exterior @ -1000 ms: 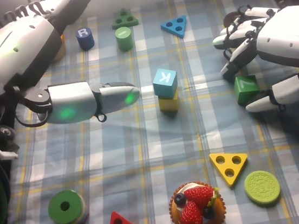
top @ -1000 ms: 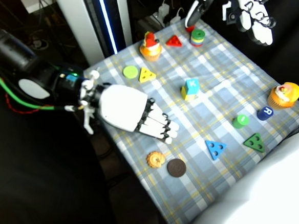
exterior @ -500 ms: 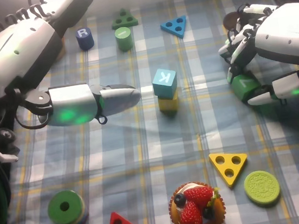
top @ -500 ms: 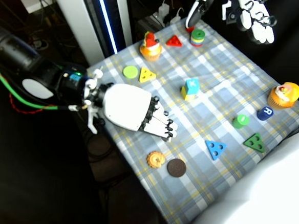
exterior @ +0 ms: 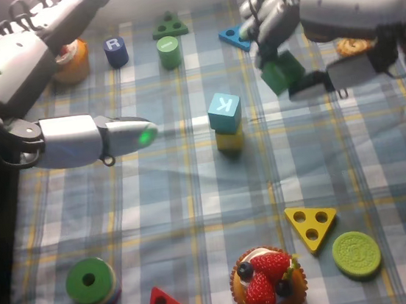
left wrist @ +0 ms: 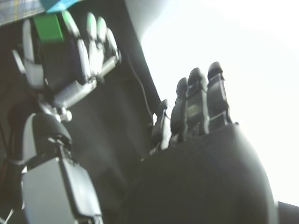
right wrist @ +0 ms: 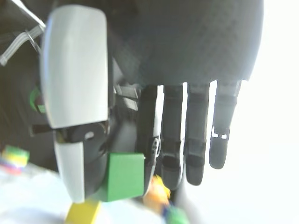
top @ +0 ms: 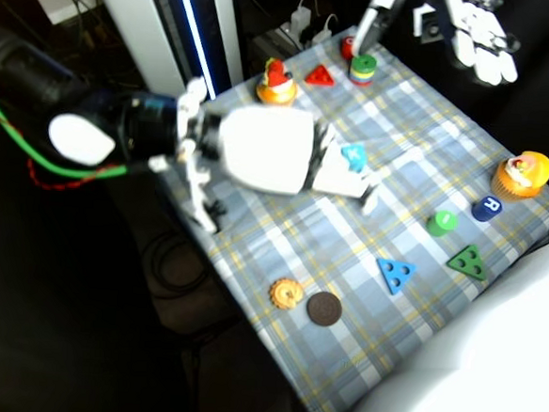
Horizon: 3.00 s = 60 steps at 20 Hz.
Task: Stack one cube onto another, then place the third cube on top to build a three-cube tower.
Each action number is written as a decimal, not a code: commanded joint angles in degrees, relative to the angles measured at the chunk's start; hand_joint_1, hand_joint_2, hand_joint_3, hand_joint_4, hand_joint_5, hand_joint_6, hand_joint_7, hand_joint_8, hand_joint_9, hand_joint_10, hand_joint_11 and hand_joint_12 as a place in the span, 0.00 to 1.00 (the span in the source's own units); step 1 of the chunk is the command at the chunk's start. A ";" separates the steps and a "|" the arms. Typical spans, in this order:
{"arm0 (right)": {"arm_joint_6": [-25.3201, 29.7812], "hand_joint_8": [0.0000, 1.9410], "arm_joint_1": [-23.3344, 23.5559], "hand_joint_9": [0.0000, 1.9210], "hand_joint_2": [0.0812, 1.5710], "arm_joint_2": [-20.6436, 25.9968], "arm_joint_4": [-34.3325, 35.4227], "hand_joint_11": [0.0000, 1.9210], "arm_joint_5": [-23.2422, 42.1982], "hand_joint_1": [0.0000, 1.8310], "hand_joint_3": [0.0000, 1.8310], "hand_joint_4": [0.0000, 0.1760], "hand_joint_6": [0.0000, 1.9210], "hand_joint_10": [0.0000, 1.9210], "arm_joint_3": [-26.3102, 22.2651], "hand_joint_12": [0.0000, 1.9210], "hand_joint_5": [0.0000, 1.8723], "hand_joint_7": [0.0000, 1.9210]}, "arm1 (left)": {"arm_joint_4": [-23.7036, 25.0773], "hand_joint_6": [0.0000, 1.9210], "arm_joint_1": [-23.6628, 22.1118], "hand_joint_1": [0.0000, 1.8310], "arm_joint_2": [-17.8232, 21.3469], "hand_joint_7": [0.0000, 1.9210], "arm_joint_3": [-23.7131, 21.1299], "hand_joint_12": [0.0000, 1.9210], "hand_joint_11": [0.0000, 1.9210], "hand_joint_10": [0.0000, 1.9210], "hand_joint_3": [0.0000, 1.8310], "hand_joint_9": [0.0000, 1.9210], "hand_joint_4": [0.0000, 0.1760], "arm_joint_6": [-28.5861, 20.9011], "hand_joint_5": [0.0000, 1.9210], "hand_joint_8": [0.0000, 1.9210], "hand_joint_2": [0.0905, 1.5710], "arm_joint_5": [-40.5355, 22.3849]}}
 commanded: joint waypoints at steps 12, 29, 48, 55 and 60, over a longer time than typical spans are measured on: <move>6.76 0.00 4.61 0.30 0.63 -7.14 -6.58 0.00 5.77 0.65 0.00 0.00 0.29 0.00 4.51 0.53 0.65 0.41 | -0.29 0.00 -4.04 0.45 -1.51 0.00 2.23 0.00 0.00 0.00 0.00 0.01 1.00 4.90 0.00 0.00 0.47 -2.15; 6.76 0.00 4.33 0.29 0.63 -10.06 -7.95 0.00 3.28 0.66 0.00 0.00 0.29 0.00 6.06 0.51 0.65 0.41 | -0.40 0.00 -5.33 0.43 -2.68 0.01 3.50 0.00 0.00 0.00 0.00 0.01 1.00 4.90 0.00 0.00 0.50 -0.91; 10.29 0.00 3.64 0.29 0.62 -9.43 -9.30 0.00 3.14 0.65 0.00 0.00 0.28 0.00 6.10 0.50 0.66 0.39 | -0.76 0.00 -5.37 0.40 -2.85 0.01 3.60 0.00 0.00 0.00 0.00 0.01 1.00 4.89 0.00 0.00 0.52 -0.82; 10.30 0.00 3.63 0.30 0.63 -9.61 -9.41 0.00 3.12 0.65 0.00 0.00 0.29 0.00 6.18 0.52 0.65 0.40 | -0.76 0.00 -5.44 0.41 -2.88 0.01 3.65 0.00 0.00 0.00 0.00 0.02 1.00 4.90 0.00 0.00 0.51 -0.74; 10.30 0.00 3.62 0.30 0.62 -9.72 -9.65 0.00 3.04 0.66 0.00 0.00 0.27 0.00 6.19 0.50 0.66 0.41 | -0.76 0.00 -5.47 0.40 -2.93 0.01 3.71 0.00 0.00 0.00 0.00 0.02 1.00 4.90 0.00 0.00 0.51 -0.62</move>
